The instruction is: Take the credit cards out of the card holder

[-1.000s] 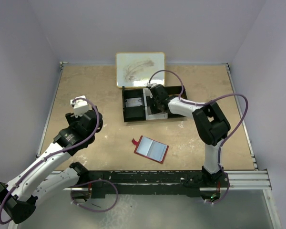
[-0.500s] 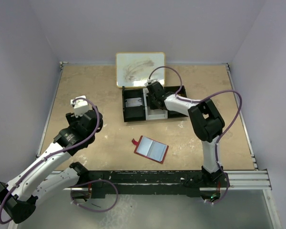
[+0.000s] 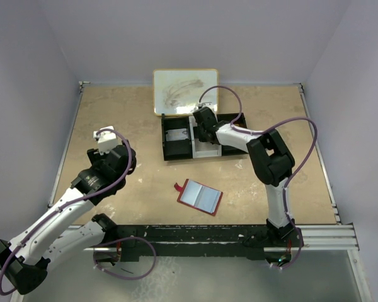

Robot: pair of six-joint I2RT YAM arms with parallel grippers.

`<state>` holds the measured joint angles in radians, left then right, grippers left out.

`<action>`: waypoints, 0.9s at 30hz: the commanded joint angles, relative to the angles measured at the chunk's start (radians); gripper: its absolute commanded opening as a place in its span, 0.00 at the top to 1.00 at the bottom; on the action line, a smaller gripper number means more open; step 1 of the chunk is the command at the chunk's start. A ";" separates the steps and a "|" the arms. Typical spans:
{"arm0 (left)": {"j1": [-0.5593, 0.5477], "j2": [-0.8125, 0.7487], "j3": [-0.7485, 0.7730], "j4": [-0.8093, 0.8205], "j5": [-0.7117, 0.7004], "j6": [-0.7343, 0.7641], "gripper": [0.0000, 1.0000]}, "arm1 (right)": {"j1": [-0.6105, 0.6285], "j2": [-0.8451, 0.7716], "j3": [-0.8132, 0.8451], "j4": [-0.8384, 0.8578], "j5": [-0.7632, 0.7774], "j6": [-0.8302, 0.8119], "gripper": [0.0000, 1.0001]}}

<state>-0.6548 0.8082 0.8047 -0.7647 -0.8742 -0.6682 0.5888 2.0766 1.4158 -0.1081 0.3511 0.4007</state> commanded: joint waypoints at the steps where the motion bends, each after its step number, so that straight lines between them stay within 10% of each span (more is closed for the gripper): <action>1: 0.003 -0.003 0.020 0.025 -0.008 0.013 0.24 | -0.003 0.011 0.025 -0.028 0.023 -0.012 0.86; 15: 0.003 -0.008 0.007 0.059 0.063 0.046 0.23 | -0.002 -0.518 -0.267 0.056 -0.076 -0.009 0.59; 27: 0.002 0.053 -0.003 0.114 0.213 0.106 0.24 | 0.105 -1.035 -0.871 0.209 -0.366 0.358 0.54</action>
<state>-0.6548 0.8349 0.8040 -0.7017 -0.7288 -0.6044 0.6079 1.1465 0.6689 0.0074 0.0933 0.5777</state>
